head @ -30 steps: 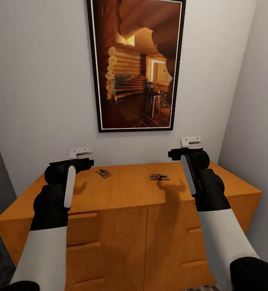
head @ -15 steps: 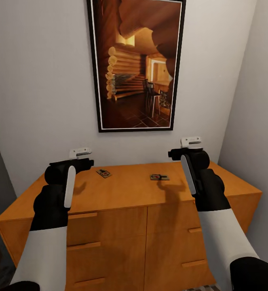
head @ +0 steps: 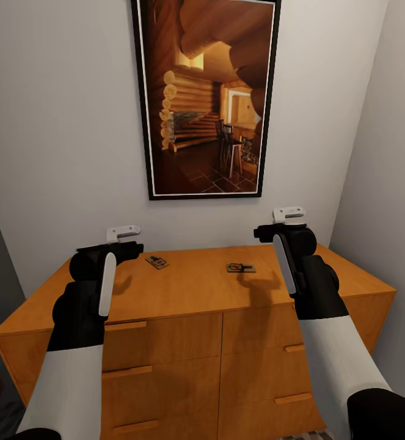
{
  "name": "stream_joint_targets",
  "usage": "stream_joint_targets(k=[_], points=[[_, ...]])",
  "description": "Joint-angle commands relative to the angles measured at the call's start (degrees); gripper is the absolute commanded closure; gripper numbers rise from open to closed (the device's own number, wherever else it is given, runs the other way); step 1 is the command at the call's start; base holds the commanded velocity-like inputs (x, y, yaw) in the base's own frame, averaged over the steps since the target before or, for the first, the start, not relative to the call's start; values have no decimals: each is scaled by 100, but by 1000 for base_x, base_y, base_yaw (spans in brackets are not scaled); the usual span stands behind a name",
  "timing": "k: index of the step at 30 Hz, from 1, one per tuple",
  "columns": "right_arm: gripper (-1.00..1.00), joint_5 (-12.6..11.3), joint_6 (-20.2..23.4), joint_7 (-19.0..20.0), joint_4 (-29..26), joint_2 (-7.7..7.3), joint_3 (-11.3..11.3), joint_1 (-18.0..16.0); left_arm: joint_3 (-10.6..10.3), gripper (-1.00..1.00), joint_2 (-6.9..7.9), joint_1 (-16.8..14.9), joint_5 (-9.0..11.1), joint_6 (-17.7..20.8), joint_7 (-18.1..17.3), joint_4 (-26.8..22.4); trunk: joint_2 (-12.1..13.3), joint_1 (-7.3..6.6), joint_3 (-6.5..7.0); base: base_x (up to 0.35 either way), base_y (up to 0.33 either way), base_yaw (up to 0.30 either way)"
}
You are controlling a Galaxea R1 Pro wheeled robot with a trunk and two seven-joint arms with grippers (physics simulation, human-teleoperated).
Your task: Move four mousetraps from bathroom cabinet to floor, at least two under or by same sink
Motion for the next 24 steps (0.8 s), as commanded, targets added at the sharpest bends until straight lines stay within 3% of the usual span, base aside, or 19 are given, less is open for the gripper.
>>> stream_joint_targets(k=[1, 8, 16, 24], points=[[-100, 23, 30, -1, -3, 0, 6, -5, 2, -100, -6, -3, -23, 25, -16, -6, -3, 0, -7, 0, 0, 0], [-100, 26, 30, -5, -6, 16, 19, -5, -4, -100, -10, 2, 25, 25, -27, -9, -3, 0, -7, 0, 0, 0], [-100, 24, 30, -27, -3, 231, 138, -5, -5, -100, -8, 3, 8, -33, -27, -36, -3, 0, -7, 0, 0, 0], [-100, 25, 30, -45, -2, 281, 163, -5, -13, -100, -14, 4, 28, -28, -35, -65, -3, 0, -7, 0, 0, 0]])
